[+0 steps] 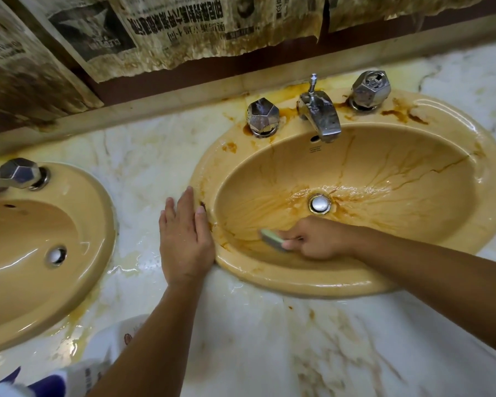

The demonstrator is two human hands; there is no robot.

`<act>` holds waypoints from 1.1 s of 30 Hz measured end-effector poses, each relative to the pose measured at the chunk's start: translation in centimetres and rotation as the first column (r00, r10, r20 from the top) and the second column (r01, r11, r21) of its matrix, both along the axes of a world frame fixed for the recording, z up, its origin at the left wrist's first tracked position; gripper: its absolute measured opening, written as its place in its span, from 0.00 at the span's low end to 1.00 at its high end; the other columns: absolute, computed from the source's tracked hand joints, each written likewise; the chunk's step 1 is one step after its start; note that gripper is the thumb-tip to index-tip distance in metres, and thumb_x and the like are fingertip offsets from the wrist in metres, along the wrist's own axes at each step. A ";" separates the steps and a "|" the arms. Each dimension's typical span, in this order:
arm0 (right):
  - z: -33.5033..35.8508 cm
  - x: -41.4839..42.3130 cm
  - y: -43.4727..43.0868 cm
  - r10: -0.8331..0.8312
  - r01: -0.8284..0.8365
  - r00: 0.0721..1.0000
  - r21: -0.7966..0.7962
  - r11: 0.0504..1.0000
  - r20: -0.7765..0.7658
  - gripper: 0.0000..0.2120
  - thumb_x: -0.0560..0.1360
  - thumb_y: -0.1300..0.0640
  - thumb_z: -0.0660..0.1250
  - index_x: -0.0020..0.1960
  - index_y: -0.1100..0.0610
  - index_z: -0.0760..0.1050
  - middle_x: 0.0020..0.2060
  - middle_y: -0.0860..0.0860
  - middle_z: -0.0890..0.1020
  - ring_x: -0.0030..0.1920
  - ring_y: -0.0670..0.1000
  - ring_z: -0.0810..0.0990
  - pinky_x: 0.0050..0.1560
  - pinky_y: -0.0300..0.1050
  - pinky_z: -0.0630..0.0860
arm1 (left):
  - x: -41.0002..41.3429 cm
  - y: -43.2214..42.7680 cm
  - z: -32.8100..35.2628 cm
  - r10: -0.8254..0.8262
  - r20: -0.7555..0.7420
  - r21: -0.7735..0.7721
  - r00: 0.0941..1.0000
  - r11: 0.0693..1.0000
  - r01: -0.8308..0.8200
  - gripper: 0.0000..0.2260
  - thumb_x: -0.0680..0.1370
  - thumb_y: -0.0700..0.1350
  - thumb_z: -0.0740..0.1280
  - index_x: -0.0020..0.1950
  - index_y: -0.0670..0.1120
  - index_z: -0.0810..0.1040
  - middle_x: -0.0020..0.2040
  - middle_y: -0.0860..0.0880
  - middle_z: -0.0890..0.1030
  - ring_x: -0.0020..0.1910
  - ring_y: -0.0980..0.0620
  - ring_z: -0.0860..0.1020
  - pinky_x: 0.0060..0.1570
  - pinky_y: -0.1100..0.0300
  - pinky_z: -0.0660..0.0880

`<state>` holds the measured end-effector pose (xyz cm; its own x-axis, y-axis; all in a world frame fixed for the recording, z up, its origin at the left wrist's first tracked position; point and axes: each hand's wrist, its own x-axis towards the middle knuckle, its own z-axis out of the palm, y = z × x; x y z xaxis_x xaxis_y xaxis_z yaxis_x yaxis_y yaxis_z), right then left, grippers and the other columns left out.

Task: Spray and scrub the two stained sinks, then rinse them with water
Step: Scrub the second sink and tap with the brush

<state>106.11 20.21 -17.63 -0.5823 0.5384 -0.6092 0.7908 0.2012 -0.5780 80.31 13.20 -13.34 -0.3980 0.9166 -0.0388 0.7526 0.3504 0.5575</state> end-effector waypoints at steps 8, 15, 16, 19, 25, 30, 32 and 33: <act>2.0 -3.6 -1.5 0.030 -0.025 0.995 0.045 0.999 -0.100 0.20 0.84 0.45 0.61 0.73 0.51 0.75 0.62 0.51 0.83 0.55 0.50 0.79 0.57 0.46 0.74 | -0.2 0.1 -0.2 -0.013 -0.008 0.004 1.000 1.000 0.014 0.22 0.87 0.55 0.49 0.82 0.56 0.59 0.81 0.52 0.62 0.82 0.52 0.52 0.81 0.51 0.49; -1.0 1.0 1.6 -0.028 -0.014 0.955 0.136 0.991 0.297 0.19 0.84 0.44 0.60 0.69 0.52 0.76 0.50 0.53 0.81 0.54 0.57 0.79 0.49 0.46 0.75 | 0.2 -0.1 0.4 0.001 0.003 -0.006 1.000 1.000 -0.001 0.22 0.87 0.53 0.50 0.82 0.56 0.59 0.82 0.50 0.61 0.82 0.50 0.52 0.81 0.47 0.51; -1.4 0.6 1.3 -0.073 0.026 0.946 0.151 0.988 0.315 0.19 0.84 0.44 0.60 0.71 0.51 0.74 0.54 0.55 0.81 0.57 0.58 0.79 0.53 0.48 0.76 | 0.1 -0.1 0.3 0.001 -0.003 -0.006 1.000 1.000 -0.001 0.22 0.87 0.54 0.50 0.82 0.56 0.59 0.82 0.50 0.61 0.82 0.50 0.52 0.81 0.47 0.51; 0.0 -2.9 -1.0 -0.062 0.064 0.997 0.063 0.996 -0.039 0.17 0.84 0.46 0.62 0.65 0.55 0.80 0.52 0.52 0.83 0.53 0.53 0.80 0.50 0.44 0.72 | 0.1 -0.1 0.2 -0.003 -0.009 -0.008 1.000 1.000 0.003 0.22 0.87 0.54 0.49 0.82 0.56 0.59 0.82 0.50 0.61 0.82 0.51 0.52 0.81 0.47 0.52; 0.3 -1.3 1.5 0.061 -0.069 0.992 0.071 0.995 0.106 0.17 0.85 0.47 0.61 0.64 0.56 0.80 0.50 0.52 0.82 0.52 0.56 0.79 0.49 0.46 0.72 | 0.2 -0.1 0.3 -0.010 -0.005 0.004 1.000 1.000 0.010 0.22 0.87 0.53 0.50 0.82 0.55 0.59 0.82 0.50 0.61 0.82 0.50 0.52 0.81 0.49 0.50; 0.6 -3.6 -0.3 -0.071 0.073 0.997 0.050 0.996 -0.043 0.13 0.85 0.47 0.62 0.54 0.54 0.82 0.49 0.49 0.83 0.51 0.52 0.79 0.48 0.44 0.71 | 0.1 -0.1 0.2 -0.007 -0.022 0.005 1.000 1.000 0.007 0.22 0.87 0.54 0.50 0.82 0.55 0.60 0.82 0.50 0.62 0.82 0.50 0.52 0.81 0.49 0.50; 2.5 -5.0 -1.1 -0.076 0.056 0.966 -0.083 0.995 -0.249 0.12 0.84 0.47 0.63 0.54 0.50 0.85 0.57 0.36 0.82 0.55 0.44 0.80 0.56 0.41 0.73 | 0.0 -0.1 0.1 -0.007 -0.020 0.005 1.000 1.000 0.007 0.22 0.87 0.53 0.50 0.82 0.54 0.60 0.82 0.49 0.62 0.82 0.50 0.52 0.81 0.50 0.49; 2.8 -5.0 -0.8 -0.038 0.015 0.968 -0.093 0.996 -0.249 0.13 0.84 0.46 0.64 0.57 0.50 0.85 0.61 0.37 0.82 0.58 0.44 0.80 0.59 0.41 0.73 | 0.0 -0.1 0.2 -0.004 -0.012 0.004 1.000 1.000 0.004 0.22 0.87 0.53 0.50 0.82 0.55 0.60 0.82 0.50 0.62 0.82 0.50 0.52 0.81 0.51 0.49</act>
